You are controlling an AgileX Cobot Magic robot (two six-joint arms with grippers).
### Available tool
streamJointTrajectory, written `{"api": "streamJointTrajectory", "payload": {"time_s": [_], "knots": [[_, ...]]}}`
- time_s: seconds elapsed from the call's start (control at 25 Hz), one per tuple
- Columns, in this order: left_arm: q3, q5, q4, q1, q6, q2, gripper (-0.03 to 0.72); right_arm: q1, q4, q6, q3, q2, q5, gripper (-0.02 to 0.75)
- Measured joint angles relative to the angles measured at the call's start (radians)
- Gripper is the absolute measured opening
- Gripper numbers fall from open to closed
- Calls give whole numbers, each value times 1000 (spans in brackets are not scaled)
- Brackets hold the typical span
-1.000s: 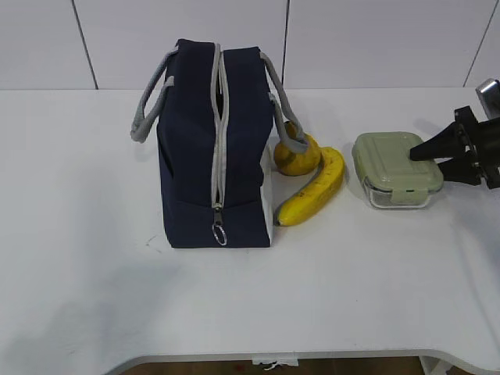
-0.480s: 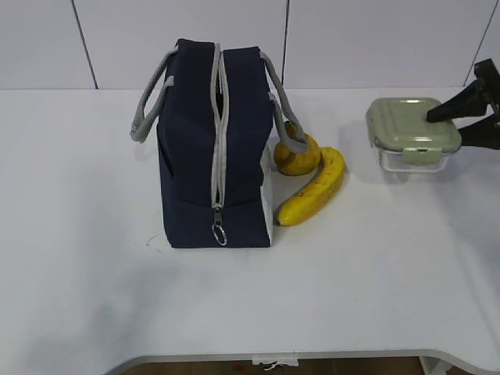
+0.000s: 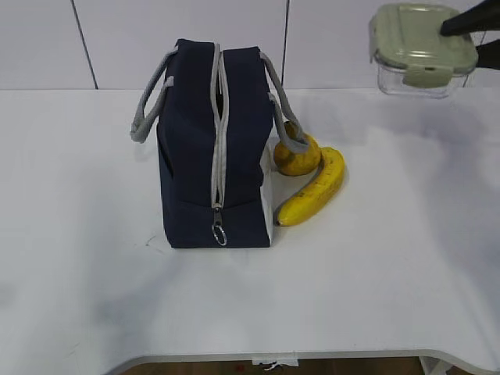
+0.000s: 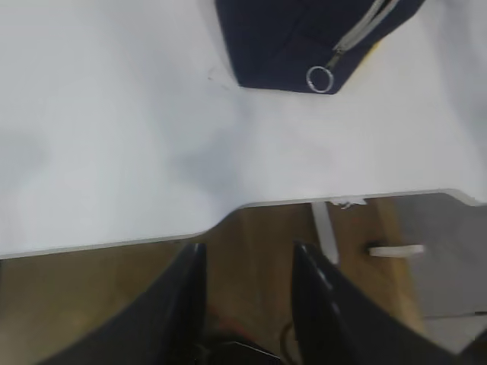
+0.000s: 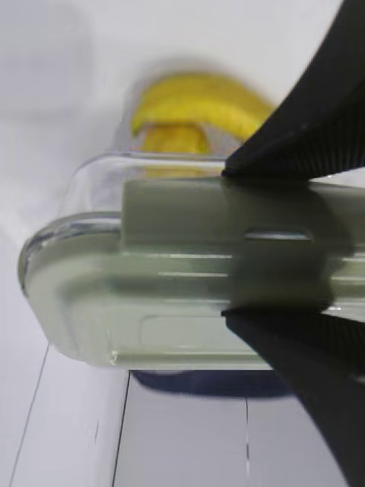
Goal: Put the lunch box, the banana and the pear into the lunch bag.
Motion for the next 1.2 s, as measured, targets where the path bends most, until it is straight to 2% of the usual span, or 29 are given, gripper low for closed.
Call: {"api": "streamJointTrajectory", "payload": {"time_s": [0.16, 0.2, 0.24, 0.32, 0.36, 0.4, 0.48, 0.52, 0.6, 0.68, 0.8, 0.96, 1.0, 1.04, 1.2], "knots": [[0, -59, -160, 0, 60, 99, 290, 47, 66, 0, 0, -18, 8, 374], [0, -59, -160, 0, 60, 99, 290, 63, 75, -2, 0, -18, 8, 374], [0, -98, -257, 0, 137, 186, 316, 75, 80, -4, 0, -18, 8, 374], [0, -112, -290, 0, 169, 226, 330, 115, 86, -10, 0, -18, 8, 374], [0, -144, -354, 0, 252, 322, 361, 133, 86, -13, 0, -18, 8, 374], [-2, -151, -376, 0, 285, 357, 368, 145, 86, -14, 0, -18, 8, 374], [-2, -151, -383, 0, 292, 365, 370, 181, 86, -17, 0, -18, 9, 373], [-22, -155, -426, 0, 370, 463, 378, 191, 86, -17, 0, -18, 9, 373], [-82, -155, -443, 0, 429, 576, 382, 221, 86, -17, 0, -18, 9, 373], [-82, -155, -443, 0, 443, 607, 382, 245, 86, -18, 0, -18, 11, 373], [-261, -137, -449, 0, 475, 780, 394, 286, 104, -18, 2, -18, 11, 373], [-261, -135, -449, 0, 478, 815, 394, 339, 139, -21, 2, -18, 4, 373], [-261, -125, -449, 0, 480, 815, 420, 350, 140, -21, 2, -18, -2, 373], [-463, -122, -451, -34, 481, 996, 420, 360, 141, -21, 2, -18, -13, 373], [-589, -117, -451, -118, 481, 1113, 426, 389, 160, -31, 2, -18, -43, 373]]}}
